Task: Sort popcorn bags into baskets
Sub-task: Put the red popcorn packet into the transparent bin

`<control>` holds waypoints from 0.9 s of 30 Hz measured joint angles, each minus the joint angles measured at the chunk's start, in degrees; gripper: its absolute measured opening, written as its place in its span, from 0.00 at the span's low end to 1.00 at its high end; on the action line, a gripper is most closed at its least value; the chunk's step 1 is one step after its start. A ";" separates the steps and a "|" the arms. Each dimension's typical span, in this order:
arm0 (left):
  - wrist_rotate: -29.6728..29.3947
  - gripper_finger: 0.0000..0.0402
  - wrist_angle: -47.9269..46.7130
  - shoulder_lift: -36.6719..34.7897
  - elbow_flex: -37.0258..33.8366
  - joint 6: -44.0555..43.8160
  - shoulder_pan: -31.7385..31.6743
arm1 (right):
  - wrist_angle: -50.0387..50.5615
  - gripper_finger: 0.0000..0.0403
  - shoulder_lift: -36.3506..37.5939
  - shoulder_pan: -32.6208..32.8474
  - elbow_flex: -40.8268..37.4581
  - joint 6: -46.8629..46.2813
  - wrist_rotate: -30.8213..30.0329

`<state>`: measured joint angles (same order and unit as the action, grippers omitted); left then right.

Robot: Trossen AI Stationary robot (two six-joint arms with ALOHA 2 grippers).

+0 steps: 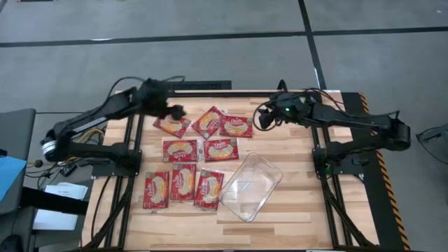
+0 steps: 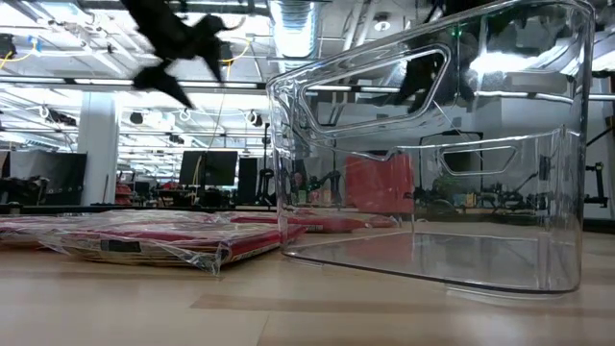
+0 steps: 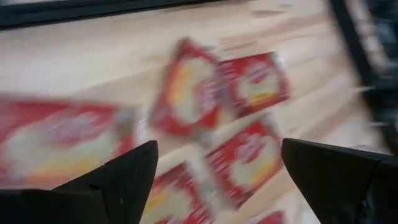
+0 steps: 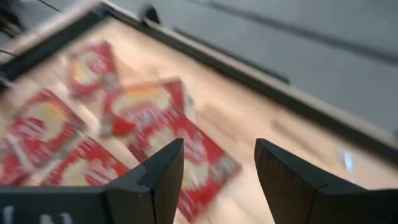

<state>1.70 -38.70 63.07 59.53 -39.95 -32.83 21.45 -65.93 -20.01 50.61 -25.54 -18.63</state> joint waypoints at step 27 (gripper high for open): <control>13.06 0.83 40.74 44.96 -0.09 -12.43 6.16 | -7.68 0.48 -11.33 -1.59 -12.36 -18.22 6.71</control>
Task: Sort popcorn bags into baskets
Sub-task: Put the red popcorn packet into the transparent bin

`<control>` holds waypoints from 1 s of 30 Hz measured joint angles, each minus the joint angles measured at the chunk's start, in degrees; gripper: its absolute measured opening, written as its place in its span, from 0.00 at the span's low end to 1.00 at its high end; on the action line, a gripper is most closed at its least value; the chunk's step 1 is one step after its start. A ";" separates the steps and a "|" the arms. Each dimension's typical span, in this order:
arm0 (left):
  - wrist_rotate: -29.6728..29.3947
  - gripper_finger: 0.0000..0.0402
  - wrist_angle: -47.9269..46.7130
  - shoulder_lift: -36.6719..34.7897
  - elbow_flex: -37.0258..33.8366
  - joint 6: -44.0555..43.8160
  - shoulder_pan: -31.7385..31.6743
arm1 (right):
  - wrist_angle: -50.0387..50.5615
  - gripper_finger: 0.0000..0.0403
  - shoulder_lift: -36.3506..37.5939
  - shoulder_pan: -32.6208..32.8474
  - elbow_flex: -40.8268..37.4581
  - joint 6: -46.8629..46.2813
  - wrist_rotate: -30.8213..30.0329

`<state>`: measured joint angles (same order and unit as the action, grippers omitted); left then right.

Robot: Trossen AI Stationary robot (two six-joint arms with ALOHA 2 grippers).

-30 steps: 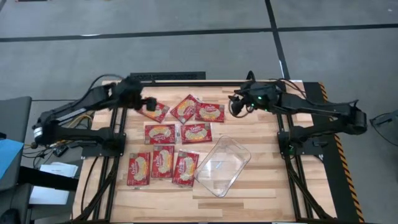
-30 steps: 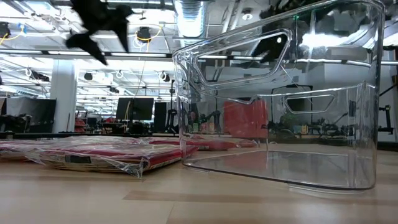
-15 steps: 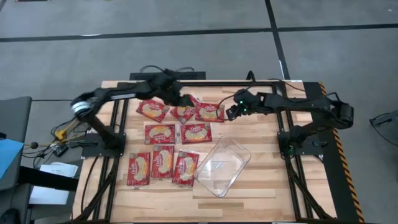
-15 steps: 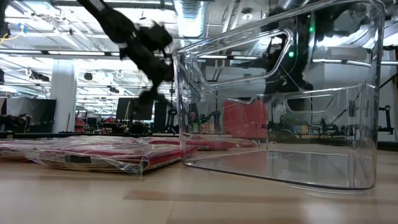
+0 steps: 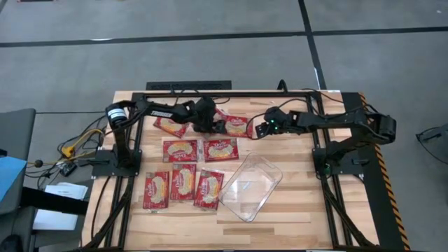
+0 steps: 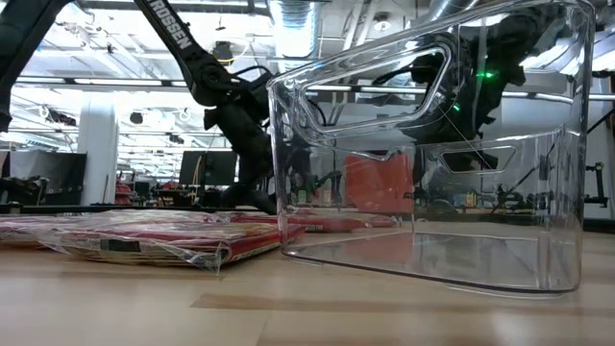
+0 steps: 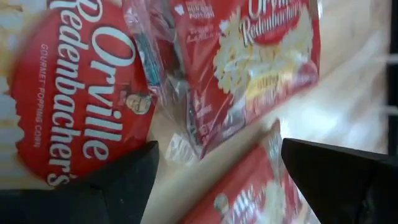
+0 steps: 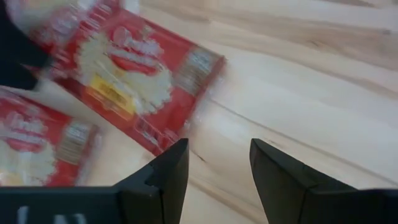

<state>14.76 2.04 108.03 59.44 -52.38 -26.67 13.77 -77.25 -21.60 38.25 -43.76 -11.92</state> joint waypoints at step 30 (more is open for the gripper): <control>-3.63 0.58 12.33 5.31 0.13 -8.11 0.72 | -16.29 0.38 -10.91 -3.44 -3.20 0.80 3.62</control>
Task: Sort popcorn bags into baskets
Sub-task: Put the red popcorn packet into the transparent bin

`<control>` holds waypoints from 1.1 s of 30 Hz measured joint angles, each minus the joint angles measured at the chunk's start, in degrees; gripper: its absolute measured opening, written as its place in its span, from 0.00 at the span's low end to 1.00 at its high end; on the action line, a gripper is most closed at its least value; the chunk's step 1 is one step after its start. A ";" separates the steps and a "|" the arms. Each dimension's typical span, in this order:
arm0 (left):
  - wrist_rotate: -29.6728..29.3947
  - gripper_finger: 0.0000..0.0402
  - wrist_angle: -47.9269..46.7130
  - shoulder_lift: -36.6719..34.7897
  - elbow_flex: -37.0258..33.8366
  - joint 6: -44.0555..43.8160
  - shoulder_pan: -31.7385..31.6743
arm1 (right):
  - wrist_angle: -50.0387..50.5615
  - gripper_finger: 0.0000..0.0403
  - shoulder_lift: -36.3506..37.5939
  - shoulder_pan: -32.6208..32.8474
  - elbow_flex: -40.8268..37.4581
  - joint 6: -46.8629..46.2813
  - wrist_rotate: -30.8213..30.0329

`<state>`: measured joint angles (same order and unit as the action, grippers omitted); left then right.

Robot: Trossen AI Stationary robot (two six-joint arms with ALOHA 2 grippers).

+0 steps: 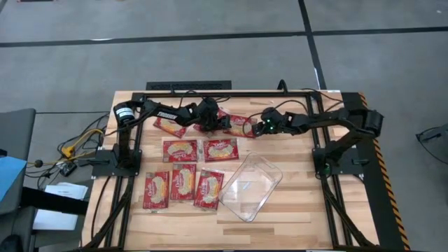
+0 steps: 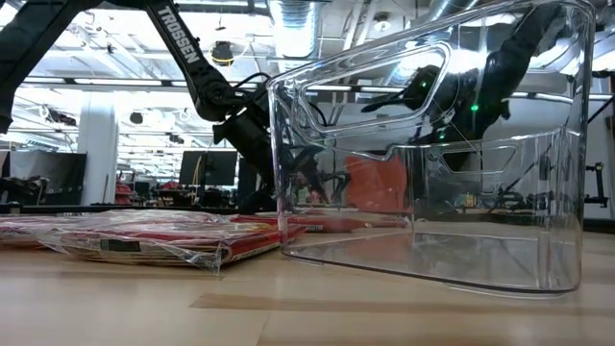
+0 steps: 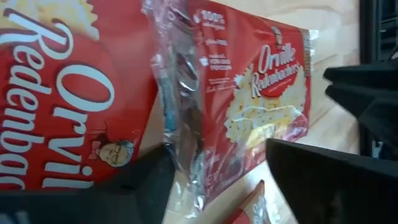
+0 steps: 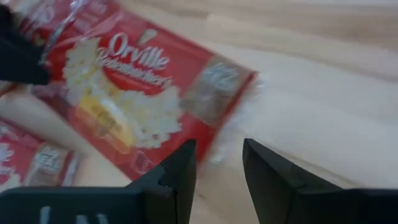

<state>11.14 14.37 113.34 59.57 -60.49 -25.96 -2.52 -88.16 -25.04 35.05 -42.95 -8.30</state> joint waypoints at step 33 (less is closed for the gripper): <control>2.91 0.02 0.27 -3.09 0.48 4.11 0.17 | 3.75 0.29 11.05 -1.31 6.86 9.16 4.28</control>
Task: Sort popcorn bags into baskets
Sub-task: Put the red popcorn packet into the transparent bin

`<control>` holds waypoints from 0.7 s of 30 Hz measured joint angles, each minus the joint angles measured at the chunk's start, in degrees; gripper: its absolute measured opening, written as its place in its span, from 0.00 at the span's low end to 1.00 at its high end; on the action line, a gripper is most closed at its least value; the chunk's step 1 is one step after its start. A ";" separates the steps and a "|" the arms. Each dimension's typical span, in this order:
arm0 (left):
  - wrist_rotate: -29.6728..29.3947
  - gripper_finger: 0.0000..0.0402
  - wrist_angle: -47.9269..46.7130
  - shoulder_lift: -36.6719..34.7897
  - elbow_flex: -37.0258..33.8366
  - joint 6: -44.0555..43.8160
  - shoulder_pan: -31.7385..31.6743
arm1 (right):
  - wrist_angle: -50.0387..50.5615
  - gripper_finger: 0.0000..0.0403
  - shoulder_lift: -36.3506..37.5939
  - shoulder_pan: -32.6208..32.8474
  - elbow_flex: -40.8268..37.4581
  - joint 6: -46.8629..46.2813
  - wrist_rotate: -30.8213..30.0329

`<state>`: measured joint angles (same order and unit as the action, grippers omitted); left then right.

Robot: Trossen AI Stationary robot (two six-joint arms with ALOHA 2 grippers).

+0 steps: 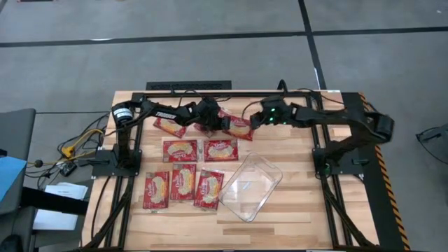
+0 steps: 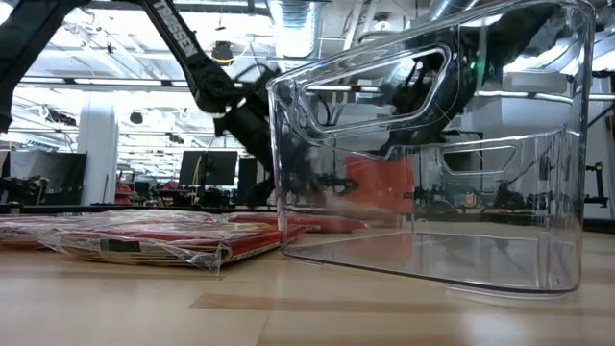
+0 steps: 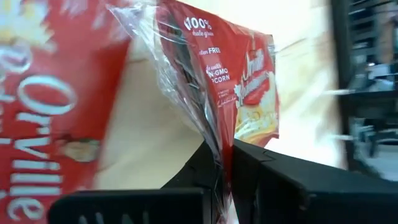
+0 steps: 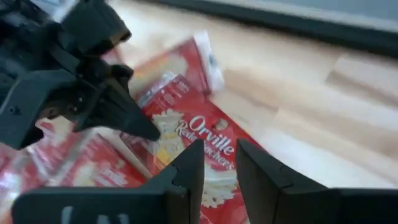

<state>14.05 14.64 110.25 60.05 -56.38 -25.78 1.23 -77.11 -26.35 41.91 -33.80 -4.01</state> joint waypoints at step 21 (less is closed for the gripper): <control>18.06 0.01 -33.62 -25.36 9.60 24.50 6.91 | 15.59 0.27 22.96 -1.14 -0.04 6.76 -0.56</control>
<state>32.11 -18.99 84.89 69.65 -31.88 -18.87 16.82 -54.15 -27.49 41.87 -27.03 -4.58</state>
